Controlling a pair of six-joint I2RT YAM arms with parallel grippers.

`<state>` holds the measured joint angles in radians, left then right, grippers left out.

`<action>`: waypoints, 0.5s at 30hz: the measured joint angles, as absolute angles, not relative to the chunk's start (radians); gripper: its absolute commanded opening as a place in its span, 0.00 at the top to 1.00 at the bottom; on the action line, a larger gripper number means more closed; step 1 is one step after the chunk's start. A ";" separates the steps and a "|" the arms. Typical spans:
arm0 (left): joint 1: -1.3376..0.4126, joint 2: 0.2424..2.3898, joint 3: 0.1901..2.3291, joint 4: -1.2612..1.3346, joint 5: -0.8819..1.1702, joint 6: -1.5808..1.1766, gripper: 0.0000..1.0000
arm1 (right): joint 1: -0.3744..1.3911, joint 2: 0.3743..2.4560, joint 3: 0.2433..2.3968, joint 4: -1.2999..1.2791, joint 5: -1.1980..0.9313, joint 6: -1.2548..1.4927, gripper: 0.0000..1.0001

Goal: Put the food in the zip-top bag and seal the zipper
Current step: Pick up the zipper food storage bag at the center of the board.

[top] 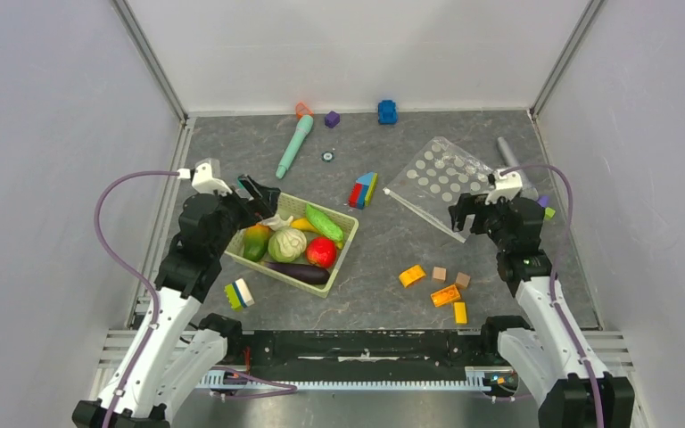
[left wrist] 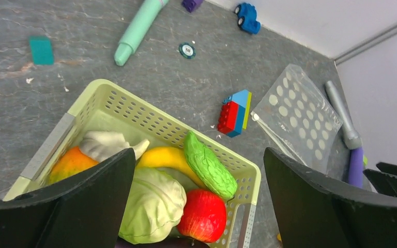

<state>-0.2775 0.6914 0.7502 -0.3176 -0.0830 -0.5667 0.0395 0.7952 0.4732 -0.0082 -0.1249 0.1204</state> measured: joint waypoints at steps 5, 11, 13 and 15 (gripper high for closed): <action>-0.277 0.724 0.706 -0.279 -0.008 -0.554 0.00 | 0.086 0.965 0.548 -0.036 -0.321 0.022 0.02; -0.278 0.751 0.651 -0.230 0.117 -0.527 0.00 | 0.309 1.216 0.698 -0.133 -0.238 -0.206 0.02; -0.277 0.750 0.643 -0.225 0.139 -0.519 0.00 | 0.334 1.313 0.785 -0.194 -0.173 -0.274 0.02; -0.277 0.745 0.636 -0.215 0.154 -0.516 0.00 | 0.350 1.388 0.851 -0.237 -0.094 -0.325 0.01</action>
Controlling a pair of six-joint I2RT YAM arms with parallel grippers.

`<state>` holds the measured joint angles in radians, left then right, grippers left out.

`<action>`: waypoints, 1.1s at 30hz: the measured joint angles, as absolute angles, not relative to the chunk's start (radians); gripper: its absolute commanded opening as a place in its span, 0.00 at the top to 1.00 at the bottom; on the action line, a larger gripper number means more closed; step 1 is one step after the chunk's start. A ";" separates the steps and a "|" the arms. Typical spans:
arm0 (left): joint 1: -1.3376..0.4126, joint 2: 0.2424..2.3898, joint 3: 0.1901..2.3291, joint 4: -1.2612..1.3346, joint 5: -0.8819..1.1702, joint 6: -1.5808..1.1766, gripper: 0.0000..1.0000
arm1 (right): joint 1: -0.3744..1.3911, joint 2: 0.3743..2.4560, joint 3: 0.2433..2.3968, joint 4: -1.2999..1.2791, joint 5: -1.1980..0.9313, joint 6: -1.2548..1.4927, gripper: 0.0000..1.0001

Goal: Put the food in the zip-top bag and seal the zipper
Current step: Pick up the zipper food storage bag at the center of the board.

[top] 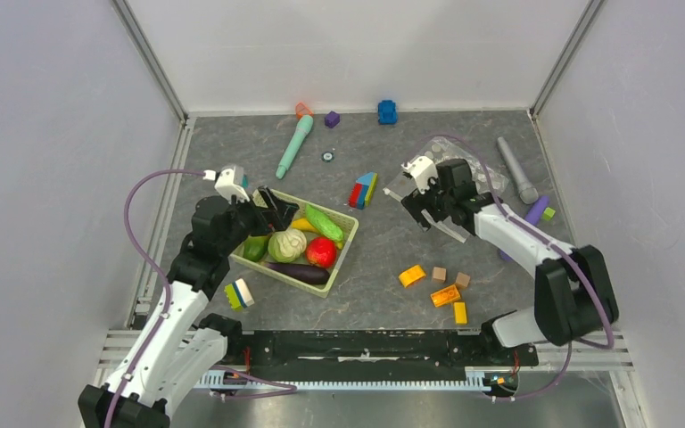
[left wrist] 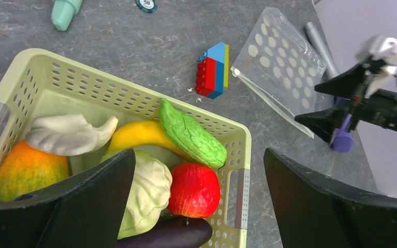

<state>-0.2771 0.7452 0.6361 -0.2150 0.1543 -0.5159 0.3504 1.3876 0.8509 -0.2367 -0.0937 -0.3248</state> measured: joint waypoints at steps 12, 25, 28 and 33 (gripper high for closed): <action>-0.277 0.703 0.613 -0.176 0.168 -0.514 0.00 | 0.442 1.612 0.935 -0.359 0.222 -0.398 0.15; -0.278 0.676 0.602 -0.161 0.168 -0.514 0.00 | 0.443 1.684 0.964 -0.345 0.292 -0.400 0.47; -0.277 0.671 0.600 -0.161 0.168 -0.514 0.00 | 0.443 1.699 0.966 -0.342 0.294 -0.399 0.60; -0.277 0.670 0.599 -0.158 0.167 -0.514 0.00 | 0.443 1.706 0.967 -0.328 0.294 -0.389 0.81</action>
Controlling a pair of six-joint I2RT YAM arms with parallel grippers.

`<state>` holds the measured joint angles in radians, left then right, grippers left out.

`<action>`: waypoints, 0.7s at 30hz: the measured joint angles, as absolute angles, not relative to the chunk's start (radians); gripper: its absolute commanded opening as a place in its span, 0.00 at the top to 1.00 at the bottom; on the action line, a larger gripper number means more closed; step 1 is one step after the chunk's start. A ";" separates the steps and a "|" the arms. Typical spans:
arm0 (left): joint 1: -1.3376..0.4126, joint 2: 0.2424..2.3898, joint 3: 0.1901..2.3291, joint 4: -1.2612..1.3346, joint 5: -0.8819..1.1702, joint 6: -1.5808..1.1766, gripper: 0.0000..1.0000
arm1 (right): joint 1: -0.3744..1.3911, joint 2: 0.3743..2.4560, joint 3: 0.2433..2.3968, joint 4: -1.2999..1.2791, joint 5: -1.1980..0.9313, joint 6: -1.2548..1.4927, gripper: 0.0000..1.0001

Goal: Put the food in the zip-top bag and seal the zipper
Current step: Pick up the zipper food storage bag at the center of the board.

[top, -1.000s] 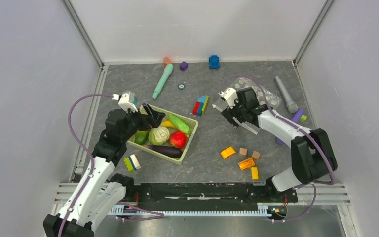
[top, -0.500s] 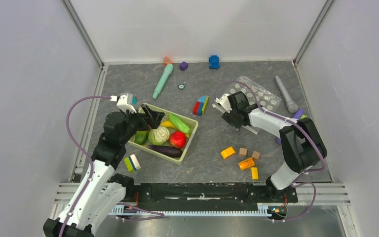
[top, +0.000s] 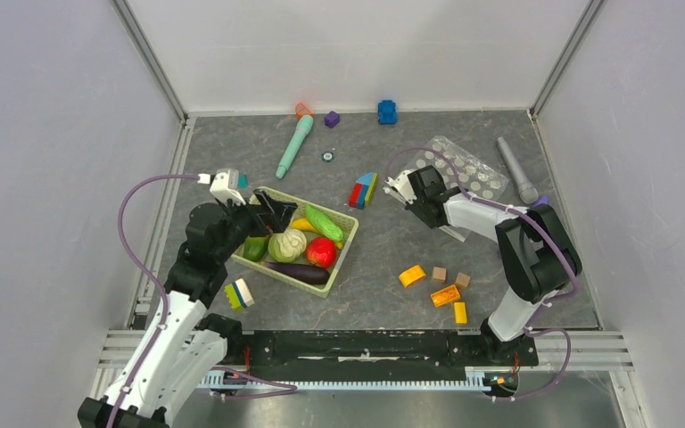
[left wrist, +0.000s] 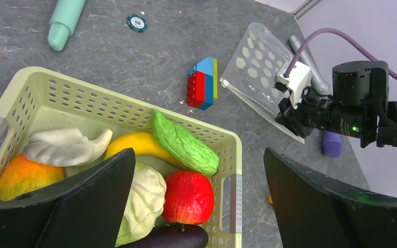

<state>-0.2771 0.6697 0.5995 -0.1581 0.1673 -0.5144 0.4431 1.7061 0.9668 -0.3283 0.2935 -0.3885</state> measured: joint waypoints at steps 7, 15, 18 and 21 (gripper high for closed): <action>-0.277 0.656 0.590 -0.146 0.168 -0.514 0.00 | 0.443 1.714 0.967 -0.276 0.313 -0.372 1.00; -0.277 0.653 0.587 -0.146 0.168 -0.514 0.00 | 0.443 1.613 0.907 -0.184 0.372 -0.323 1.00; -0.278 0.668 0.587 -0.144 0.163 -0.516 0.00 | 0.443 1.526 0.859 -0.151 0.371 -0.273 1.00; -0.284 0.716 0.591 -0.144 0.161 -0.521 0.00 | 0.443 1.420 0.809 -0.120 0.350 -0.199 1.00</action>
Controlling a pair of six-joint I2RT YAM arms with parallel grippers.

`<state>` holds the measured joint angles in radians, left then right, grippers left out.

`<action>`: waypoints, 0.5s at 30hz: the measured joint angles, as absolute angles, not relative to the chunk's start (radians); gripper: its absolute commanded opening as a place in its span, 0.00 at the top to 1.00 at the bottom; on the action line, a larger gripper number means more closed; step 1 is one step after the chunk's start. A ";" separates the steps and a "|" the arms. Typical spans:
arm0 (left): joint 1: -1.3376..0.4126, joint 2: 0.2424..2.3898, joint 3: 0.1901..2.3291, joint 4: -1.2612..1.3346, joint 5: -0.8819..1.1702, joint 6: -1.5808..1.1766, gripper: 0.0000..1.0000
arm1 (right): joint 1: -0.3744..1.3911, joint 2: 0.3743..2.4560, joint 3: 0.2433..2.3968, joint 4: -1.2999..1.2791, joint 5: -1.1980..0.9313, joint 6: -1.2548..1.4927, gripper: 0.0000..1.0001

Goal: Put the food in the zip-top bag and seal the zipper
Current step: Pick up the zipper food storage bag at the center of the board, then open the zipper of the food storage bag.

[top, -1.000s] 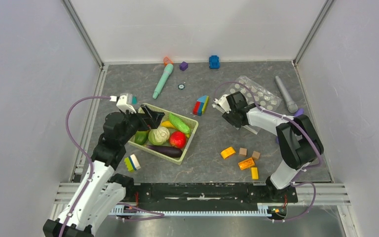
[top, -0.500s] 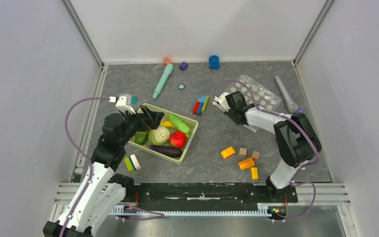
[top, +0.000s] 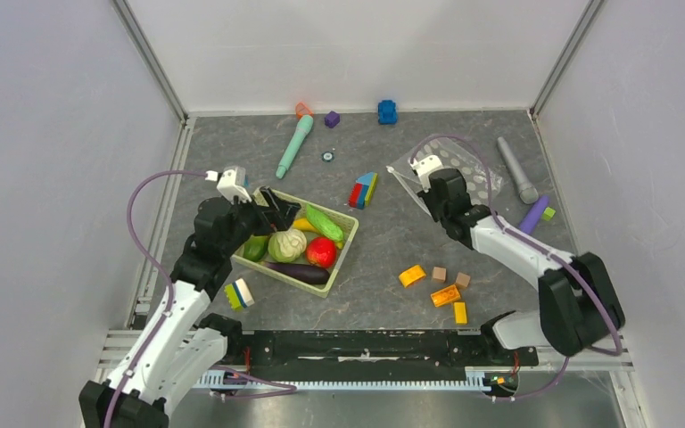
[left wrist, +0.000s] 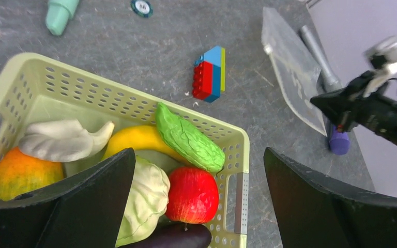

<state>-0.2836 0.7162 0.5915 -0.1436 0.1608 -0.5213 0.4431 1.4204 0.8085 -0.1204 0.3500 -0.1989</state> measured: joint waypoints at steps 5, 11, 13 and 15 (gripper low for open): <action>-0.385 0.830 0.640 -0.148 0.138 -0.542 0.00 | 0.450 1.279 0.728 -0.055 0.264 -0.071 1.00; -0.630 0.992 0.775 -0.127 0.066 -0.579 0.00 | 0.479 1.182 0.700 -0.015 0.170 0.039 1.00; -0.685 1.064 0.823 -0.113 0.052 -0.589 0.00 | 0.485 1.150 0.692 0.006 0.137 0.076 1.00; -0.735 1.148 0.875 -0.099 0.024 -0.595 0.00 | 0.489 1.117 0.677 0.031 0.101 0.113 1.00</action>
